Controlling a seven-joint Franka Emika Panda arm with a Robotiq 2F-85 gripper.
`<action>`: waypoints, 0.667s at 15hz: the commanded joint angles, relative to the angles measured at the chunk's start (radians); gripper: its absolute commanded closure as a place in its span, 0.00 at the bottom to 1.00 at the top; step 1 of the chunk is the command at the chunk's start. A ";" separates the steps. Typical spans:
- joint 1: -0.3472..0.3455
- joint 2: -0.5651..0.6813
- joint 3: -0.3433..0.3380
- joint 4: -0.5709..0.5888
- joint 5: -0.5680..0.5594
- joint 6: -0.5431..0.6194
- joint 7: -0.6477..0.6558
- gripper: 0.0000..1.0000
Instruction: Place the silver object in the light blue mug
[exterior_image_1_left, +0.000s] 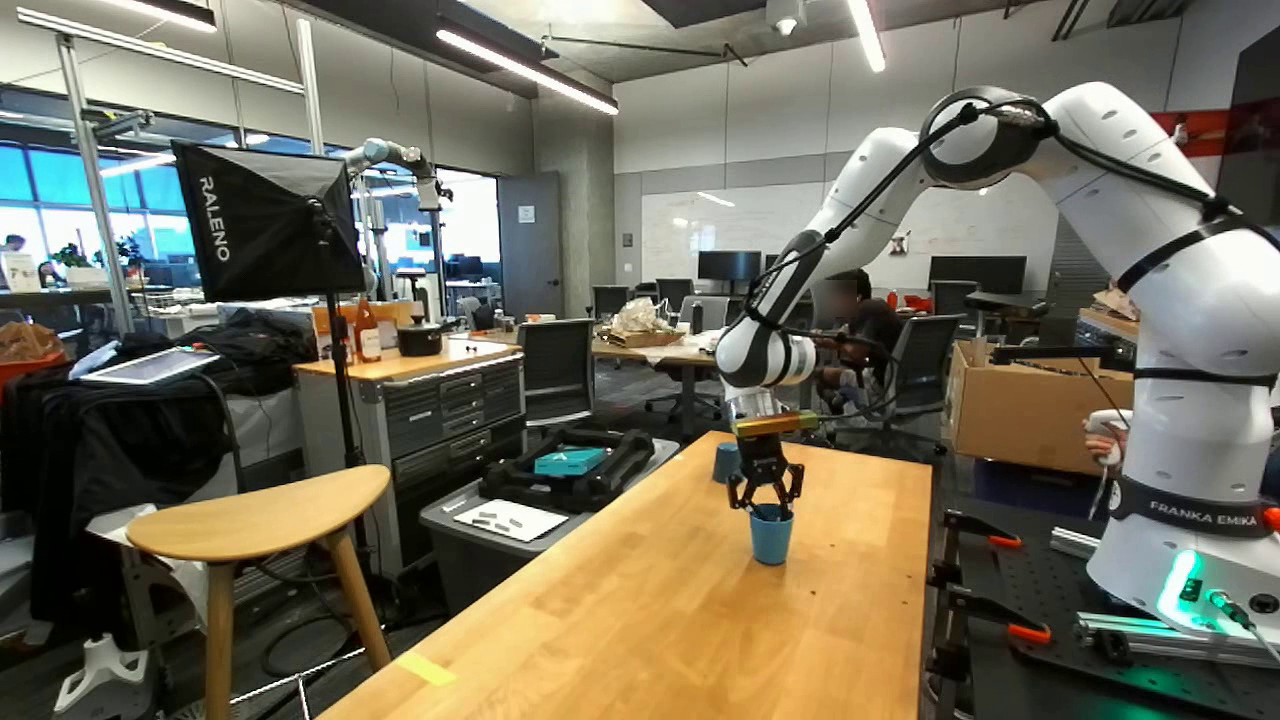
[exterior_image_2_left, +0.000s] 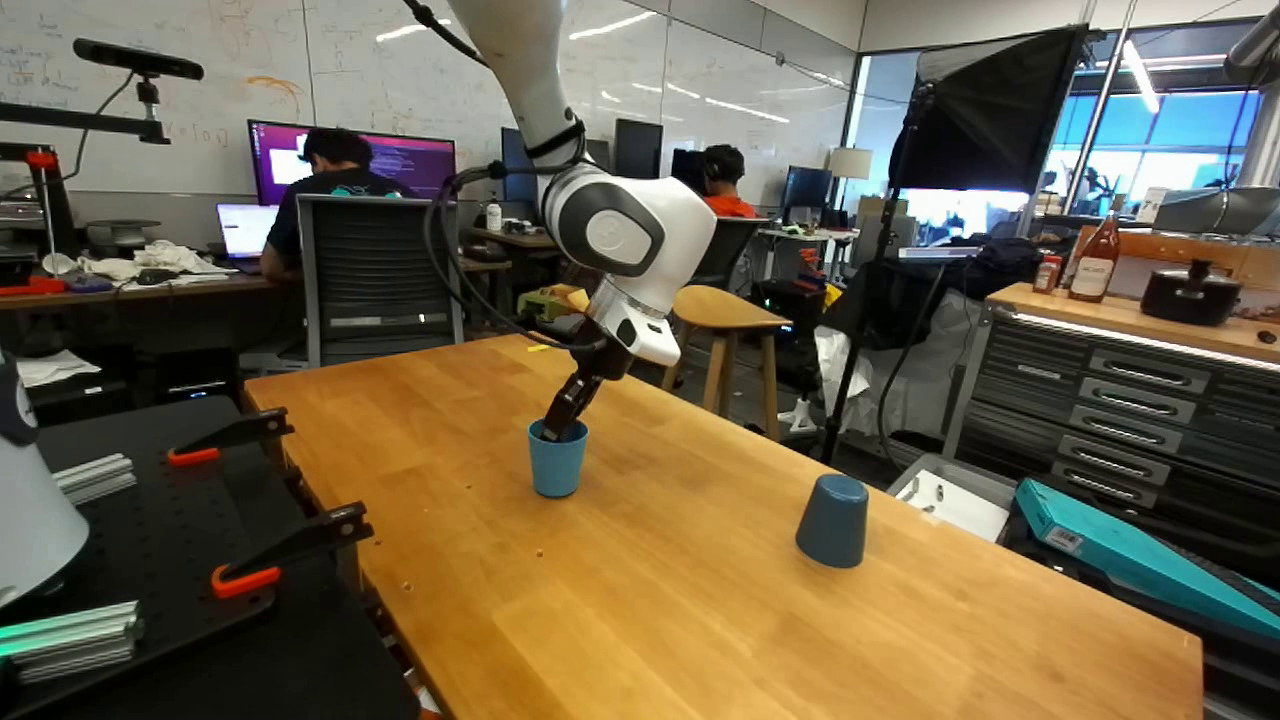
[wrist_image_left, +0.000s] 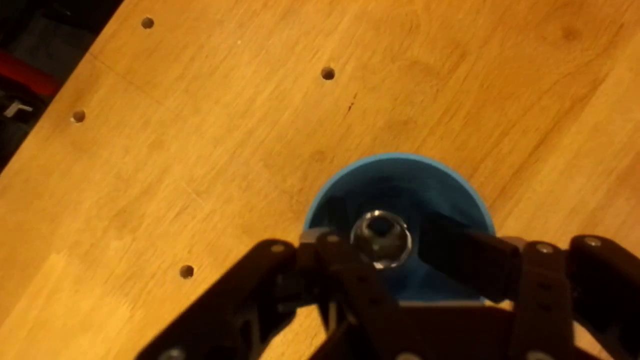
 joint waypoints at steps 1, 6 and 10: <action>0.017 -0.016 -0.017 0.023 0.010 -0.001 -0.014 0.27; 0.010 -0.078 -0.020 0.026 -0.001 -0.016 -0.039 0.08; 0.005 -0.150 -0.026 0.000 -0.014 -0.033 -0.094 0.08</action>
